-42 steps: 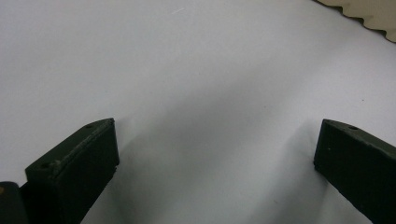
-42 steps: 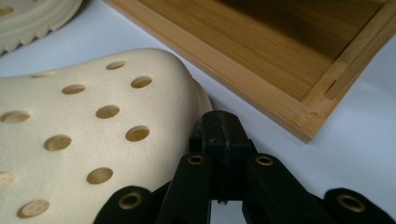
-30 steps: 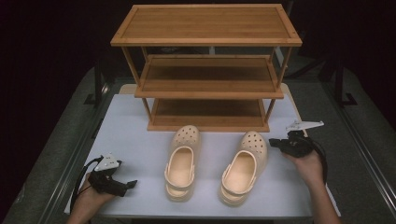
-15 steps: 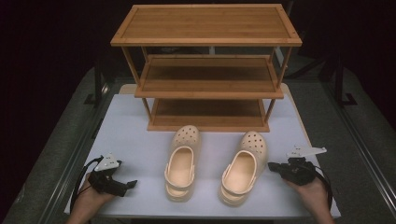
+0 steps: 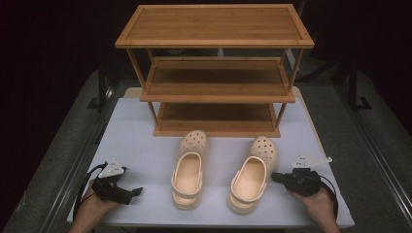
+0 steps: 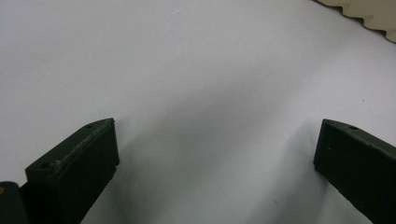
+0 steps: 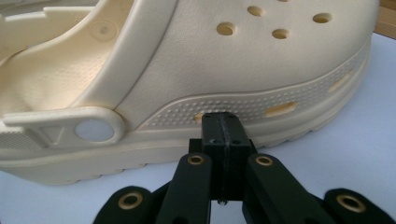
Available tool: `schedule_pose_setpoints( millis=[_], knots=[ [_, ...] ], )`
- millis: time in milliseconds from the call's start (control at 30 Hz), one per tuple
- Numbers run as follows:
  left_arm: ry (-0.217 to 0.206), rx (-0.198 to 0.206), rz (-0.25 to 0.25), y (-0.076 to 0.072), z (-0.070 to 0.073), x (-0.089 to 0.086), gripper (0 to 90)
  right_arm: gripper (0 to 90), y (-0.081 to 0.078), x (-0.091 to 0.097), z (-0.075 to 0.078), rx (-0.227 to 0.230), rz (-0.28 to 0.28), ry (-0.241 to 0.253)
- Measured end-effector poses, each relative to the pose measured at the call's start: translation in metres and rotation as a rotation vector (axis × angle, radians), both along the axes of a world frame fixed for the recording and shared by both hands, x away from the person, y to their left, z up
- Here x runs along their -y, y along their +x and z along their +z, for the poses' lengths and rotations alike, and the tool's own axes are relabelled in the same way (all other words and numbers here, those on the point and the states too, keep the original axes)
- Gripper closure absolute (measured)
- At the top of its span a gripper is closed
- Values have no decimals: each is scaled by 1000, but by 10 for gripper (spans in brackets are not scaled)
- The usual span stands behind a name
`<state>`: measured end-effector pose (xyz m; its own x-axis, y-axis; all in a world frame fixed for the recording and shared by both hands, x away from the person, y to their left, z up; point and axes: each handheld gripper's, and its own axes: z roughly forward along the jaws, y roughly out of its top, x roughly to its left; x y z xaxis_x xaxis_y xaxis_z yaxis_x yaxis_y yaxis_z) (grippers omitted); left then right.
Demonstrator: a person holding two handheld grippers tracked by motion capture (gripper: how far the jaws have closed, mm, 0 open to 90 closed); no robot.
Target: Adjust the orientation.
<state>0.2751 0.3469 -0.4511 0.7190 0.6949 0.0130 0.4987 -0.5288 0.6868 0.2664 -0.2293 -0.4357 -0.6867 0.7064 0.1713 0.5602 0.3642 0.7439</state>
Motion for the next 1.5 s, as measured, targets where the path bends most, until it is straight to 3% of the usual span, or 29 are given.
schedule_pose_setpoints(
  millis=[333,1067,1500],
  knots=[
    [0,0,0,0,0,0,0,898,9,-6,-1,11,29,0],
    [0,0,0,0,0,0,0,898,33,-40,2,10,126,-24],
    [0,-1,0,0,0,0,0,898,42,-53,2,13,154,-36]
  ],
)
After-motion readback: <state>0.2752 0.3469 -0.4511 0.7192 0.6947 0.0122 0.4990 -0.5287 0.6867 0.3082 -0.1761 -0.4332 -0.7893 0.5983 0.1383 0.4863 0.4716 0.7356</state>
